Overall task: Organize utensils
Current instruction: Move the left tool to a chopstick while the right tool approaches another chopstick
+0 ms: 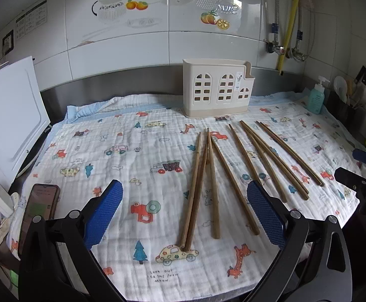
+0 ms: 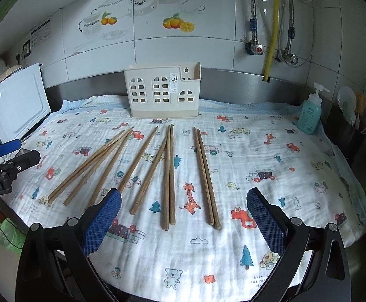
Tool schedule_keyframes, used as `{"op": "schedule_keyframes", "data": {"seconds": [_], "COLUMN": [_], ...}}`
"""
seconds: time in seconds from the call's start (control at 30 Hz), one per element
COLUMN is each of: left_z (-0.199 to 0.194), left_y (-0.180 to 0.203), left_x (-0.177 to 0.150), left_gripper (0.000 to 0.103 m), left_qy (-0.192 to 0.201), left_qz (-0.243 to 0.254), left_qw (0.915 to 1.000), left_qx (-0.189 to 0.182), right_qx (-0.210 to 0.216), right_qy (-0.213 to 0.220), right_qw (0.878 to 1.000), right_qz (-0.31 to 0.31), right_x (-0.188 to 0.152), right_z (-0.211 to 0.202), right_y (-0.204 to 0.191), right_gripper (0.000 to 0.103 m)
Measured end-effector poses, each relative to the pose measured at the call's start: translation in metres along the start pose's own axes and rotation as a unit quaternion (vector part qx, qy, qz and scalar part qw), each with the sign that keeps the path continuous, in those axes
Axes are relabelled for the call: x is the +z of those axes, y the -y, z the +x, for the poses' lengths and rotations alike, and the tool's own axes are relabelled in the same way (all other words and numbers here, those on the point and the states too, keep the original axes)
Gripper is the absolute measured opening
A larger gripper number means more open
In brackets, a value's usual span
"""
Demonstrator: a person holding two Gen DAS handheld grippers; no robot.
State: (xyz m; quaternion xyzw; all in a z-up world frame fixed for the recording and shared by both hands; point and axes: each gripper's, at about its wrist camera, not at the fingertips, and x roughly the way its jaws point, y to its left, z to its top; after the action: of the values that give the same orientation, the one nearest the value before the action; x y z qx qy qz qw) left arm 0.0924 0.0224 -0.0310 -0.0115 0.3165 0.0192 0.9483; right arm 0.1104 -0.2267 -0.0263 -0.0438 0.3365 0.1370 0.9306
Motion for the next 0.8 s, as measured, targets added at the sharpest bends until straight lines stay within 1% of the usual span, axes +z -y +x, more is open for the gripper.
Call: {"op": "schedule_keyframes", "data": {"seconds": [0.4,0.53,0.63,0.8], "left_z": [0.027,0.035,0.038,0.049], "left_y": [-0.008,-0.01,-0.012,-0.016], "left_x": [-0.001,-0.002,-0.004,-0.01], "left_gripper": [0.096,0.096,0.096,0.095], "left_qy": [-0.023,-0.027,-0.03,-0.043], "left_qz": [-0.011,-0.008,-0.007,-0.005], "left_qw": [0.9997,0.9996,0.9994,0.999], "left_qx": [-0.006,-0.006,-0.012,-0.012], "right_qx": [0.002,0.002,0.004,0.003], "right_qy": [-0.018,-0.023,-0.025,-0.033], "right_qw": [1.0,1.0,1.0,0.999], "right_qz": [0.005,0.005,0.004,0.001], "right_x": [-0.001,-0.002,-0.002,-0.003], "right_z": [0.023,0.029,0.032,0.04], "right_y": [0.011,0.013,0.015,0.019], "right_gripper": [0.097,0.096,0.096,0.096]}}
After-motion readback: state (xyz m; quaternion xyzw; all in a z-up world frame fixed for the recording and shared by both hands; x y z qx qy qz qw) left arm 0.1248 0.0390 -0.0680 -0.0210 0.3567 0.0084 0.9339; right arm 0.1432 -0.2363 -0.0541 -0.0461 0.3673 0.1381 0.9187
